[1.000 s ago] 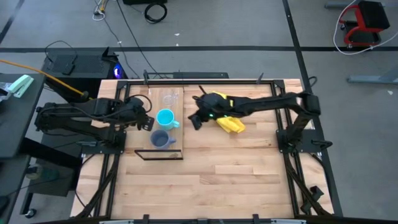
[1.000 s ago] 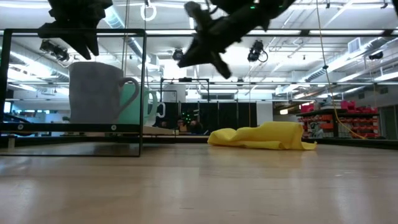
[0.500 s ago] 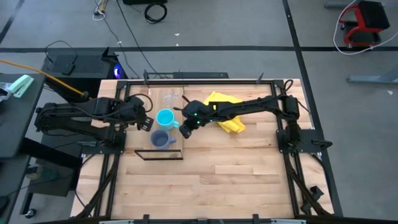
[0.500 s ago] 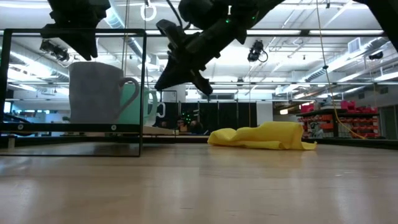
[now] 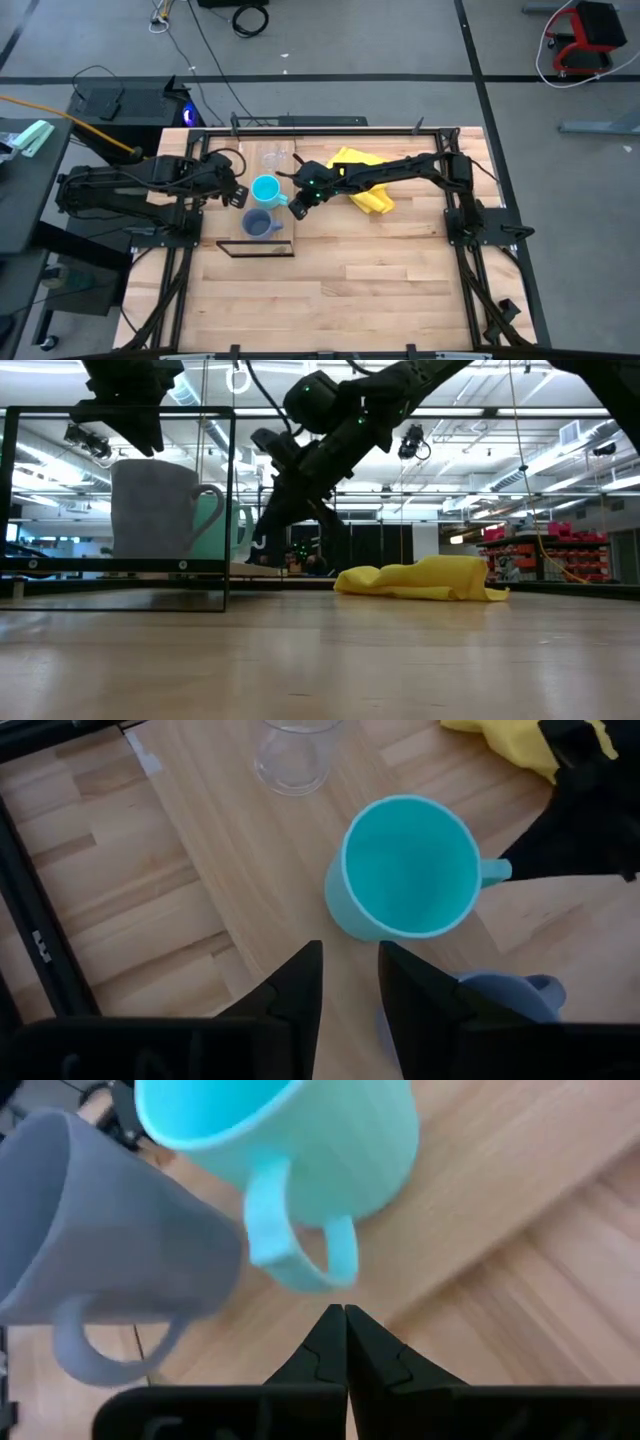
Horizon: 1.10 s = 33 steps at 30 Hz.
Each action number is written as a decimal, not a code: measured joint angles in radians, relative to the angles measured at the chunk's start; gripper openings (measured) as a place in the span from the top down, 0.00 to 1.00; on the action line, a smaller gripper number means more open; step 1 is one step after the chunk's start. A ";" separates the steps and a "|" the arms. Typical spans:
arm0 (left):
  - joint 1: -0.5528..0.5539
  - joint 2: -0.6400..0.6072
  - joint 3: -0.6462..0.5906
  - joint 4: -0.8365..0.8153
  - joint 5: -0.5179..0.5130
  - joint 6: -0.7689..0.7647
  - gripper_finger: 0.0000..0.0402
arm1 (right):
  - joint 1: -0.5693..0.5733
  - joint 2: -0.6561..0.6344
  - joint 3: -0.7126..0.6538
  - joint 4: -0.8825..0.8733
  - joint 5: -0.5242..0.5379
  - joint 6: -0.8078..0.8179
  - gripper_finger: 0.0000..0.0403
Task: Stack small to large cups/mugs on shelf
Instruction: Adjust the light blue mug on the shelf
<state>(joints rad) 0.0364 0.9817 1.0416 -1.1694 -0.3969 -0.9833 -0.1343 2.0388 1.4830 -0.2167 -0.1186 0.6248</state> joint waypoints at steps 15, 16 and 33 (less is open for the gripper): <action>0.000 0.000 0.000 0.000 -0.001 0.000 0.73 | -0.036 0.011 0.006 0.035 -0.041 0.008 0.99; 0.001 0.000 0.000 -0.021 -0.002 0.000 0.73 | -0.027 0.005 0.005 0.030 -0.044 0.008 0.99; 0.211 0.059 -0.002 -0.056 0.016 0.129 0.74 | 0.021 -0.008 0.007 0.086 -0.018 0.019 0.99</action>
<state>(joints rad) 0.2475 1.0403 1.0393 -1.2251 -0.3812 -0.8539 -0.1135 2.0312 1.4902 -0.1302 -0.1364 0.6437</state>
